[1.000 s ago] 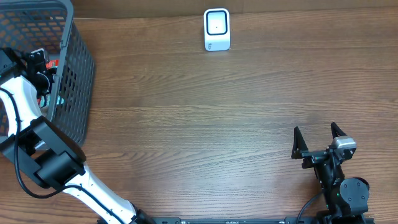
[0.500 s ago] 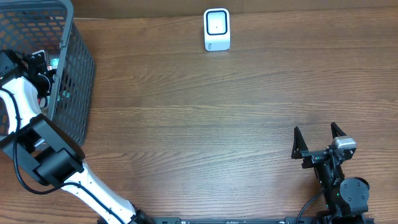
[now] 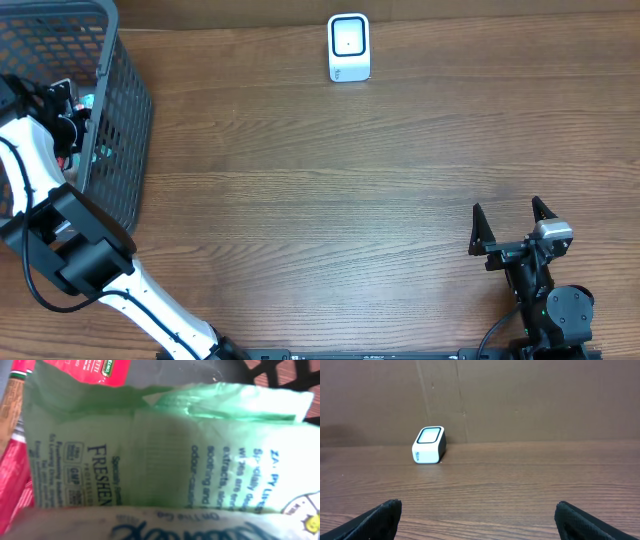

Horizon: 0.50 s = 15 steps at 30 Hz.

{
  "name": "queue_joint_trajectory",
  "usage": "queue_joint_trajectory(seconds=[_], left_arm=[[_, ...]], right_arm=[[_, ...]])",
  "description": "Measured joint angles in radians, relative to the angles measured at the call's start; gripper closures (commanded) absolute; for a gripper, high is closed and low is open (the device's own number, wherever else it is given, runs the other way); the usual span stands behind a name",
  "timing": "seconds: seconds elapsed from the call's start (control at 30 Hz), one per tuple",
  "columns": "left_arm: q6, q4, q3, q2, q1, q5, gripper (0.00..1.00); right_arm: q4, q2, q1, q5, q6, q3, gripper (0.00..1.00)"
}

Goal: Scan the item barcode

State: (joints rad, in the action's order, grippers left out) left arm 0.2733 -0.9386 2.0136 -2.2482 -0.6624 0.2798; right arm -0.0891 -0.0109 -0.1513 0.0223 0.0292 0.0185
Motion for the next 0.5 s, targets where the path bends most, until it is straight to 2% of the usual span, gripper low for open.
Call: queue_joint_trajectory(seconds=[0.5], left_arm=[[-0.046, -0.365, 0.470, -0.002, 0.000, 0.001, 0.51]], right_arm=[[0.000, 0.000, 0.000, 0.000, 0.000, 0.000, 0.00]])
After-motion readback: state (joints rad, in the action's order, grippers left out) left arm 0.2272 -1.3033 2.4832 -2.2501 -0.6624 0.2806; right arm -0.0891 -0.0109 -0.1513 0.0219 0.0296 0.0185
